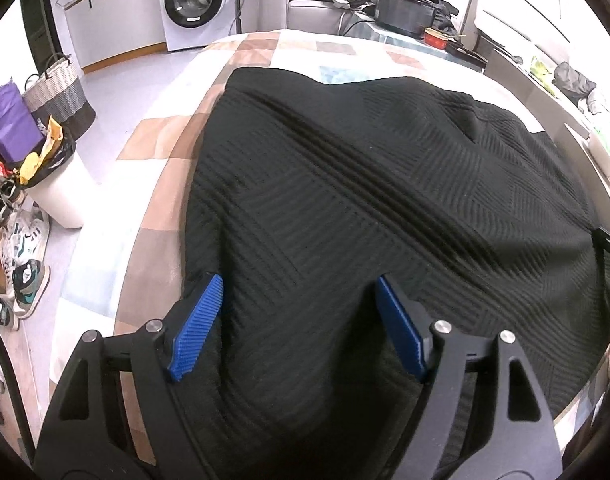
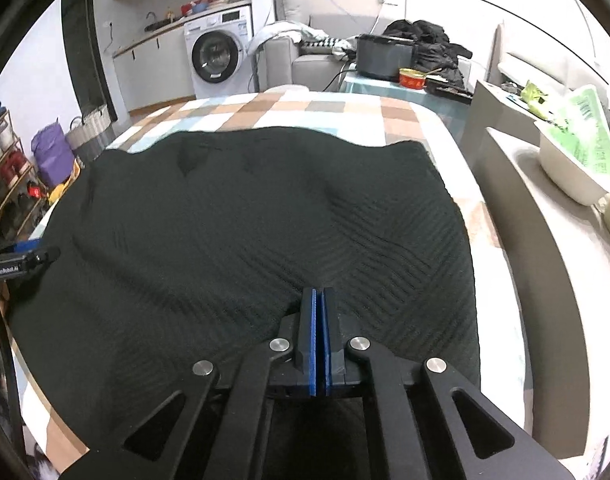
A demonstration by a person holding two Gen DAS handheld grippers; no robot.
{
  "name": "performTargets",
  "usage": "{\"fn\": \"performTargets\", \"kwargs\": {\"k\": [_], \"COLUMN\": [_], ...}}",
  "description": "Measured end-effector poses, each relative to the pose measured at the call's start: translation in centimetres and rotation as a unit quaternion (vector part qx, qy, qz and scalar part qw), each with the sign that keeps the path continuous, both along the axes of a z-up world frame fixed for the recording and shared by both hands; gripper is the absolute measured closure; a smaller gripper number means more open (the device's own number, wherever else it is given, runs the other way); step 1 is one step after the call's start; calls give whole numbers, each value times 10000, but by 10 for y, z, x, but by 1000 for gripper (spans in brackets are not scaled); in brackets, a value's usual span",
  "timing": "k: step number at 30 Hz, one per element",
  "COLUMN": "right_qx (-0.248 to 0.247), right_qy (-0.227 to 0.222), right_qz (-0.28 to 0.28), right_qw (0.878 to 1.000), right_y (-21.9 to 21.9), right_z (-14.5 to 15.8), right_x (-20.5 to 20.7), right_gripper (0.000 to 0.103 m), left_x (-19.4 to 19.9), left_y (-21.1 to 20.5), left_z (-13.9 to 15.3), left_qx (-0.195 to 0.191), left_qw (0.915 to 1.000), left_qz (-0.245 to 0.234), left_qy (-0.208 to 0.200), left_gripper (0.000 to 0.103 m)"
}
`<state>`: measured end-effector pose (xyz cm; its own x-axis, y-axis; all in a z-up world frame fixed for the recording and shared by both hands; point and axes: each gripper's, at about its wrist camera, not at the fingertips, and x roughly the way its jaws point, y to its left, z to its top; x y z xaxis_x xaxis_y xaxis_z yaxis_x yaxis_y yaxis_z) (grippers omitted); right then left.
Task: Fold small clothes
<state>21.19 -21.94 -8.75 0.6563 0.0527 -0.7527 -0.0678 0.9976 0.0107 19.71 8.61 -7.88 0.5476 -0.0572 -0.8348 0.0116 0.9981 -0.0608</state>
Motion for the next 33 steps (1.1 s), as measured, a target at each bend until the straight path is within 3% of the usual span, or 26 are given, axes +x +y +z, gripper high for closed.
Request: {"fn": "performTargets", "kwargs": {"k": [4, 8, 9, 13, 16, 19, 22, 24, 25, 26, 27, 33], "right_qx": [-202, -54, 98, 510, 490, 671, 507, 150, 7, 8, 25, 57], "right_qy": [109, 317, 279, 160, 139, 449, 739, 623, 611, 584, 592, 256], "right_qz": [-28, -88, -97, -157, -197, -167, -21, 75, 108, 156, 228, 277], "right_qw": [9997, 9994, 9995, 9984, 9985, 9966, 9960, 9979, 9981, 9982, 9980, 9993], "right_y": [5, 3, 1, -8, -5, 0, 12, 19, 22, 23, 23, 20], "right_z": [-9, -10, -6, 3, 6, 0, -11, -13, -14, -14, -14, -10], "right_x": [3, 6, 7, 19, 36, 60, 77, 79, 79, 78, 76, 66], "right_gripper": [101, 98, 94, 64, 62, 62, 62, 64, 75, 92, 98, 101], "left_x": [2, 1, 1, 4, 15, 36, 53, 58, 59, 59, 58, 58], "left_y": [3, 4, 3, 2, -4, -15, -26, -33, -36, -38, -39, -35], "left_z": [-2, 1, 3, 17, 25, 23, 16, 10, 7, 7, 6, 6], "left_qx": [-13, 21, 34, -109, -165, -182, -87, 66, 158, 221, 258, 111], "left_qw": [10000, 10000, 10000, 9998, 9996, 9997, 9999, 9999, 9997, 9996, 9994, 9997], "left_qz": [20, 57, 78, 92, 27, -51, -104, -136, -167, -198, -225, -197], "left_qy": [5, 41, 29, -161, -228, -136, -15, 42, 32, 11, -5, -18], "left_gripper": [23, 23, 23, 23, 23, 23, 23, 23, 23, 23, 23, 23]}}
